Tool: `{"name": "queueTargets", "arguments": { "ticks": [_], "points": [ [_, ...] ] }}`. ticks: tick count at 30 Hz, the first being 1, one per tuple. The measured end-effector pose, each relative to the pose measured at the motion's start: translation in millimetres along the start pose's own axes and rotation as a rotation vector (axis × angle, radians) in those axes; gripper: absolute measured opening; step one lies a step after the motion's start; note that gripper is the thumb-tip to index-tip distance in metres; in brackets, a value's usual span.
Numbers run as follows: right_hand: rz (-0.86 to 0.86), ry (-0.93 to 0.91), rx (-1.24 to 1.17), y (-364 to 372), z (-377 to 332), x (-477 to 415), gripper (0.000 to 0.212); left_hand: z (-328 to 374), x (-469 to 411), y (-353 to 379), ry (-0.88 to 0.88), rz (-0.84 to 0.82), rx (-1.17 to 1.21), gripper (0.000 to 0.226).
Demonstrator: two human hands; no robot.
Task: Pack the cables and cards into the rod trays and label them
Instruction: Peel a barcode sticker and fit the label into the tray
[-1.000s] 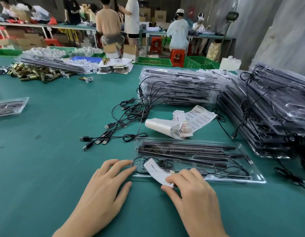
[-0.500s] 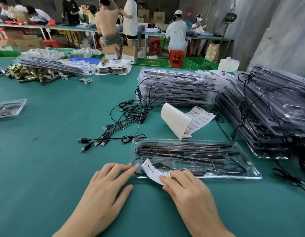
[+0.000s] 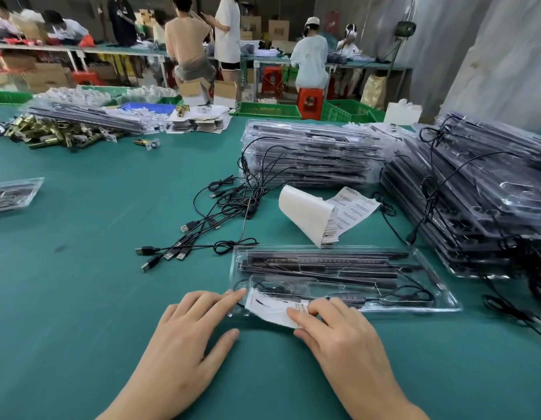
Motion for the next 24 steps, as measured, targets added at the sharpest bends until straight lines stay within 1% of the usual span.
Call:
{"name": "queueTargets", "arguments": {
  "ticks": [2,4,6,10,13,18,20,21,24],
  "points": [
    [0.032,-0.019,-0.011,0.6,-1.7,2.5,0.014,0.7,-0.1,0.0,-0.007,-0.005,0.000,0.054],
    [0.037,0.029,-0.027,0.5,-0.3,1.7,0.025,0.8,-0.4,0.2,-0.009,-0.005,0.001,0.054],
    [0.046,0.070,-0.007,-0.7,2.5,-0.1,0.030,0.8,-0.6,0.8,-0.007,-0.008,-0.004,0.055],
    [0.070,0.064,0.052,-2.0,1.5,-2.8,0.024,-0.1,-0.5,1.0,-0.005,-0.011,-0.009,0.056],
    [0.012,0.028,0.075,4.1,-0.3,-2.6,0.017,0.0,0.1,0.9,-0.006,-0.013,-0.011,0.056],
    [-0.069,0.045,0.110,9.0,4.6,-3.9,0.036,1.6,-0.3,0.0,0.006,0.001,-0.050,0.056],
    [-0.060,0.056,0.128,7.7,3.6,-4.5,0.031,2.2,-0.3,0.1,0.014,0.003,-0.065,0.055],
    [-0.068,0.075,0.132,7.4,2.2,-3.6,0.033,2.3,-0.4,0.2,0.018,0.001,-0.071,0.054],
    [-0.173,0.134,0.171,12.2,-1.8,2.3,0.058,2.9,-0.1,1.3,0.031,-0.008,-0.094,0.053]
  ]
}}
Point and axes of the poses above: each hand's wrist, its own x-axis away from the middle knuckle, its own y-axis out of the palm, z = x × y, the point moved 7 cm from there along -x, towards the middle knuckle, and after that the axes turned 9 degrees about z, right-handed, at the moved point
